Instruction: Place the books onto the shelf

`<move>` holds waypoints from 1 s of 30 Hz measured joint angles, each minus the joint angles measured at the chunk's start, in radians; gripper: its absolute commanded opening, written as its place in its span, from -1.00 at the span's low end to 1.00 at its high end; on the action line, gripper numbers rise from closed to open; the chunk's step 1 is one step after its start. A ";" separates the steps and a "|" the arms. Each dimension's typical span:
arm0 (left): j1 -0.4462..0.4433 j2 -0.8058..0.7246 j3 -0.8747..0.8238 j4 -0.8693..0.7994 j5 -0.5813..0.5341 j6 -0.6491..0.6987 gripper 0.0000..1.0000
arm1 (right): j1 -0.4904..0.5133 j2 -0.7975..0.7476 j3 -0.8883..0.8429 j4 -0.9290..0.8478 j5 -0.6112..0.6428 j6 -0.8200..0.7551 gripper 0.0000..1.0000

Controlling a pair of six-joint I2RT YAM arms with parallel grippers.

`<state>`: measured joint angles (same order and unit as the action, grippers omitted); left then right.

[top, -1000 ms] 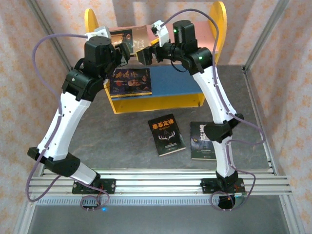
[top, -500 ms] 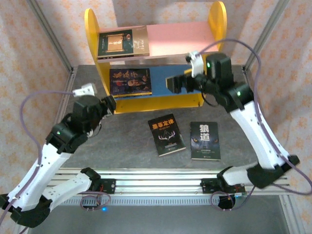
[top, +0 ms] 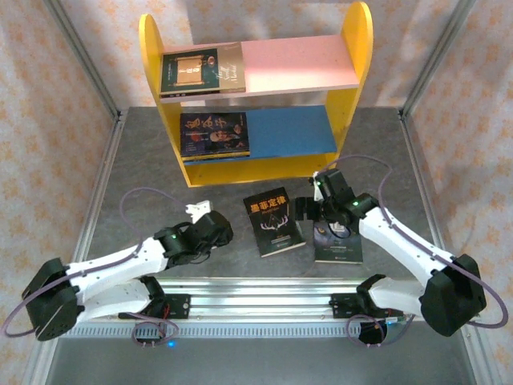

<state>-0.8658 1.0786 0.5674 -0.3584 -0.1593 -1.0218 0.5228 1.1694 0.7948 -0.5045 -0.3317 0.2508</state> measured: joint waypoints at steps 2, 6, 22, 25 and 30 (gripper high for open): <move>-0.014 0.082 0.006 0.073 0.012 -0.010 0.04 | 0.000 0.031 -0.010 0.026 -0.001 0.013 0.59; -0.032 0.255 0.048 0.163 0.043 -0.019 0.04 | 0.000 0.125 -0.023 0.105 -0.005 0.032 0.52; -0.039 0.460 0.105 0.325 0.131 -0.027 0.07 | 0.002 0.341 -0.073 0.311 -0.097 0.084 0.12; -0.039 0.475 0.105 0.346 0.135 -0.027 0.08 | 0.010 0.358 -0.075 0.329 -0.107 0.091 0.06; -0.037 0.494 0.105 0.364 0.135 -0.026 0.08 | 0.025 0.377 -0.075 0.361 -0.120 0.098 -0.17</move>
<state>-0.9031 1.5726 0.6724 0.0059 -0.0246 -1.0481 0.5476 1.5463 0.7197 -0.1436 -0.4515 0.3489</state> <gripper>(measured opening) 0.541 0.458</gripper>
